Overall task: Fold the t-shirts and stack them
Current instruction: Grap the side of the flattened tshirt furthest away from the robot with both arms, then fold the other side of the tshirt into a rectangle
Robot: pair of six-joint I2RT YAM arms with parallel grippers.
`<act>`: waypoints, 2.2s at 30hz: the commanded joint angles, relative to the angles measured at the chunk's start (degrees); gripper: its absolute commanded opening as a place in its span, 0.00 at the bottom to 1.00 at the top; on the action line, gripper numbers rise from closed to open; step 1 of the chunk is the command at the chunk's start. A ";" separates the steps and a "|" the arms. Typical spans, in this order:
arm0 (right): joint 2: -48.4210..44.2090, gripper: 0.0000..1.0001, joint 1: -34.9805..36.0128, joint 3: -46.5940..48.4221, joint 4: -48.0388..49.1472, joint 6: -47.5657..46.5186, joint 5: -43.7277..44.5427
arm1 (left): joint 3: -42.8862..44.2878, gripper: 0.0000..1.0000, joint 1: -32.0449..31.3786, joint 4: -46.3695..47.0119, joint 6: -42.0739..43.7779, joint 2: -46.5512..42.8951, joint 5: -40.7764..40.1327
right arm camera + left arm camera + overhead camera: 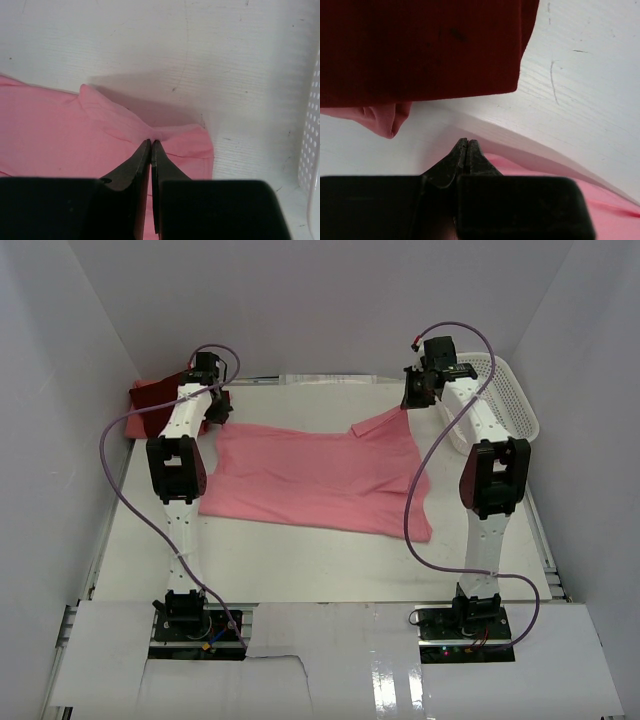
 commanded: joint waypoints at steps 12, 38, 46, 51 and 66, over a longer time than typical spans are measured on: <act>-17.54 0.08 -0.16 -16.33 3.67 -0.63 0.20 | -8.14 0.00 -0.02 1.50 0.19 -7.10 -5.73; -37.15 0.08 -0.16 -40.61 6.31 0.86 1.43 | -33.10 0.00 0.51 10.55 -1.92 -27.92 -4.50; -41.45 0.08 0.19 -46.41 6.22 1.56 0.90 | -42.69 0.00 0.51 14.07 -1.65 -31.97 -5.64; -44.18 0.08 0.46 -49.05 6.22 1.83 0.90 | -42.70 0.00 0.51 13.99 -1.48 -32.24 -6.34; -49.45 0.08 2.13 -53.70 3.32 2.88 2.48 | -41.81 0.00 0.60 12.40 -1.04 -33.73 -8.45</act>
